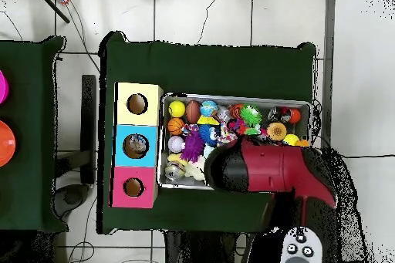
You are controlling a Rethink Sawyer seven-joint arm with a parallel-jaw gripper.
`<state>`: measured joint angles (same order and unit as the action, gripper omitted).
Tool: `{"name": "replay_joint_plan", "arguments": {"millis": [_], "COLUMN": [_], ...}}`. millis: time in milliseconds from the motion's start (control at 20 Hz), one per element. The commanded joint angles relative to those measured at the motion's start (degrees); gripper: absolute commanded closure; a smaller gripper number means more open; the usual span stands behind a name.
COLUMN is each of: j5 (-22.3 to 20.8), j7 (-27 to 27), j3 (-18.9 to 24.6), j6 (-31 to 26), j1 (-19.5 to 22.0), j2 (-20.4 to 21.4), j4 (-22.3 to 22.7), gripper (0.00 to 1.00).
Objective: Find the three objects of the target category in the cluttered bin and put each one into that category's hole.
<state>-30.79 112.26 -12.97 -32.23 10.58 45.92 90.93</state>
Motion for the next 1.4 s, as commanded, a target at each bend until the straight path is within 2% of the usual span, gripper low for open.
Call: {"name": "replay_joint_plan", "arguments": {"millis": [50,250,500,800,1100,1250,1400], "j5": [2.2,7.0,11.7,12.4,13.4,13.2,14.4], "j7": [11.5,11.3,6.8,2.0,-2.8,-4.2,-5.9], "j3": [0.1,2.1,3.9,6.0,7.5,8.7,11.6], "j6": [-3.0,-5.8,-8.9,-3.9,-8.1,-9.7,-10.3], "j1": [-2.7,-3.6,-3.0,0.3,2.2,3.0,4.5], "j2": [-4.6,-7.0,-5.0,-6.8,-2.7,-3.2,-1.9], "j4": [-1.7,-0.5,2.0,3.1,3.9,2.9,3.7], "gripper": [1.0,1.0,1.0,1.0,1.0,1.0,1.0]}}
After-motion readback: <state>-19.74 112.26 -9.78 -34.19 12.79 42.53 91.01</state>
